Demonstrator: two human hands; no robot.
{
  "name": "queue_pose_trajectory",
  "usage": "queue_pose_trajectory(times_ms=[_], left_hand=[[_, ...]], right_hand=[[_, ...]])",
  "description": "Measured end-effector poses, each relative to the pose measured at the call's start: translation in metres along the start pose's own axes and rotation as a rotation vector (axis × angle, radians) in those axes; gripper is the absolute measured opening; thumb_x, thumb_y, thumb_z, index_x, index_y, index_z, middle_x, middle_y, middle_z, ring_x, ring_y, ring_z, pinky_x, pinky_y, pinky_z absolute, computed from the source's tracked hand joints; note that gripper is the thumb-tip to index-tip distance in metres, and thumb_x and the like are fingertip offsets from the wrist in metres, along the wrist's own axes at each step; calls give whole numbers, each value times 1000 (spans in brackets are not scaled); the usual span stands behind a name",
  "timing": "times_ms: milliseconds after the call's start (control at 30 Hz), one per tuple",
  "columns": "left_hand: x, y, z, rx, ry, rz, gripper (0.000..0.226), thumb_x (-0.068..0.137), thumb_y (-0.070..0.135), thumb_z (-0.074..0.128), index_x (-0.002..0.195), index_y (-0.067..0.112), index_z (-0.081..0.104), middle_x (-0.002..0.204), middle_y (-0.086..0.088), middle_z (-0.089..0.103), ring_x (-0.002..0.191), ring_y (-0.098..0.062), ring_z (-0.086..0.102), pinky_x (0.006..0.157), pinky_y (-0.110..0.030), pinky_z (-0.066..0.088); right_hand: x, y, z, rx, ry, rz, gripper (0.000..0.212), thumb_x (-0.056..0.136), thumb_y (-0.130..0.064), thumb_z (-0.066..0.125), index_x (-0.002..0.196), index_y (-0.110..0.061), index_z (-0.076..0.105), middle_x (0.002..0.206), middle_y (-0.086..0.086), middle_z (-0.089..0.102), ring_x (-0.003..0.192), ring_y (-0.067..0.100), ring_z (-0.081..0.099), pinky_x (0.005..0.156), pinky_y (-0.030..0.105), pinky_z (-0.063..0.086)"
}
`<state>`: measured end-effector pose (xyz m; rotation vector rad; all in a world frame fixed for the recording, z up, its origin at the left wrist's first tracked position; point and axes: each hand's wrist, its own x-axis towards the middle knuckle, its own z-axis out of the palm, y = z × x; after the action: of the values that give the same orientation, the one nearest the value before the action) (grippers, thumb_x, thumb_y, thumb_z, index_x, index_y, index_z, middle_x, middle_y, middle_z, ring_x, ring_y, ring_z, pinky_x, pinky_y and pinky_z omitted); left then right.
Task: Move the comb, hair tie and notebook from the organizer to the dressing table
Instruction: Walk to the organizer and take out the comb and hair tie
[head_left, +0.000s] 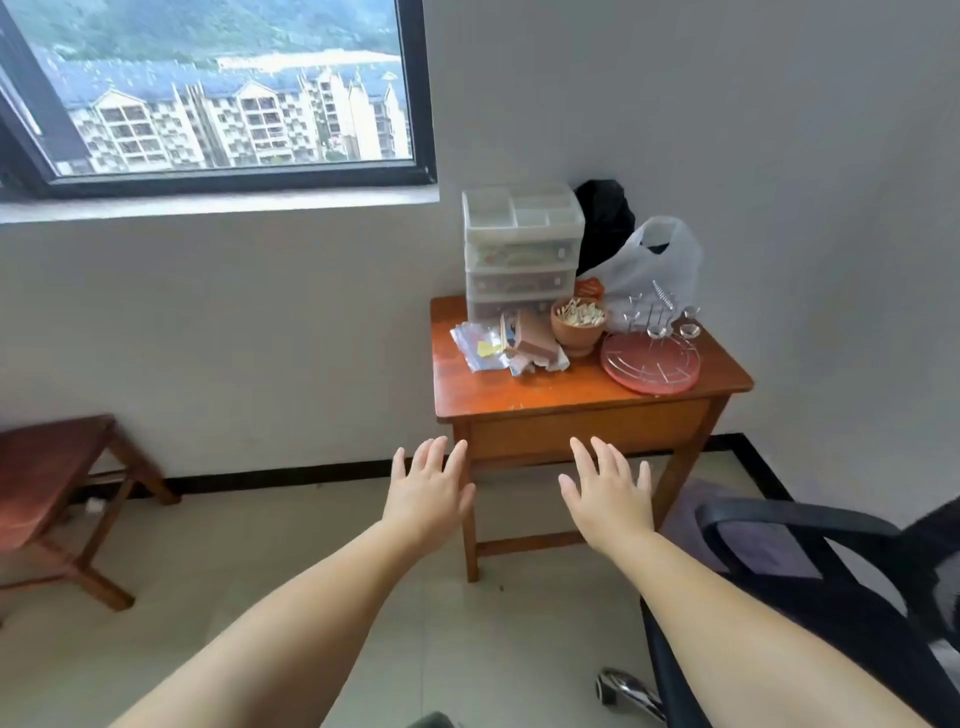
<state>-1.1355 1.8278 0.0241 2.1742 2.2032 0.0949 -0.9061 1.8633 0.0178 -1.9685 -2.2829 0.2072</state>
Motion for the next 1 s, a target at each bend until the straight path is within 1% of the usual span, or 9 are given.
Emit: queue_pose_trajectory(times_ms=[167, 367, 500, 600, 700, 733, 800, 900, 1000], left_hand=[[138, -21, -30, -22, 19, 1, 58, 92, 44, 27, 144, 24, 12, 154, -6, 20, 143, -23, 13, 116, -52, 10], [272, -23, -45, -60, 132, -15, 58, 93, 45, 29, 145, 22, 14, 153, -7, 24, 141, -25, 20, 116, -50, 15], [349, -22, -64, -179, 244, -112, 58, 93, 40, 34, 145, 25, 15, 151, -8, 25, 139, -27, 22, 116, -46, 17], [395, -23, -81, -181, 308, -128, 54, 93, 37, 37, 144, 24, 22, 152, -11, 23, 139, -29, 22, 114, -44, 19], [422, -27, -92, -213, 336, -155, 42, 94, 33, 39, 134, 22, 40, 143, -13, 36, 131, -32, 33, 108, -43, 28], [427, -29, -93, -233, 333, -145, 38, 93, 32, 40, 129, 20, 44, 137, -13, 42, 126, -33, 38, 103, -42, 32], [434, -35, -94, -287, 310, -115, 33, 93, 30, 43, 123, 19, 49, 126, -12, 49, 114, -34, 47, 95, -41, 38], [441, -43, -96, -370, 285, -131, 25, 93, 29, 43, 114, 21, 55, 116, -12, 53, 97, -37, 54, 85, -38, 41], [448, -47, -98, -427, 274, -149, 23, 94, 32, 40, 104, 23, 58, 108, -10, 52, 87, -39, 56, 77, -34, 43]], right_hand=[[114, -10, -28, 56, 60, 50, 55, 94, -47, 22, 146, -28, 14, 156, 3, 19, 143, 22, 14, 114, 51, 12], [270, -7, -44, 254, 114, 34, 51, 94, -40, 29, 141, -20, 28, 149, 7, 33, 133, 26, 33, 102, 45, 35], [364, -17, -48, 708, -7, 148, 40, 93, -26, 35, 130, -15, 46, 121, 10, 59, 96, 23, 57, 82, 37, 48], [411, -31, -49, 1095, -146, 271, 40, 92, -19, 36, 132, -15, 44, 103, 2, 58, 98, 26, 60, 82, 43, 54], [443, -47, -52, 1496, -234, 449, 34, 92, -13, 38, 125, -15, 48, 117, 6, 54, 108, 27, 57, 65, 34, 53], [449, -52, -54, 1634, -245, 515, 29, 91, -11, 39, 118, -15, 51, 113, 7, 56, 104, 26, 58, 62, 33, 51], [453, -60, -62, 1874, -258, 620, 20, 90, -8, 39, 101, -10, 56, 94, 7, 60, 87, 22, 60, 69, 35, 51], [451, -66, -70, 2067, -262, 713, 18, 89, -3, 37, 82, -7, 54, 82, 8, 57, 75, 20, 58, 81, 37, 47], [437, -64, -75, 2081, -284, 743, 17, 88, -3, 36, 85, -7, 52, 81, 7, 57, 73, 18, 57, 68, 32, 48]])
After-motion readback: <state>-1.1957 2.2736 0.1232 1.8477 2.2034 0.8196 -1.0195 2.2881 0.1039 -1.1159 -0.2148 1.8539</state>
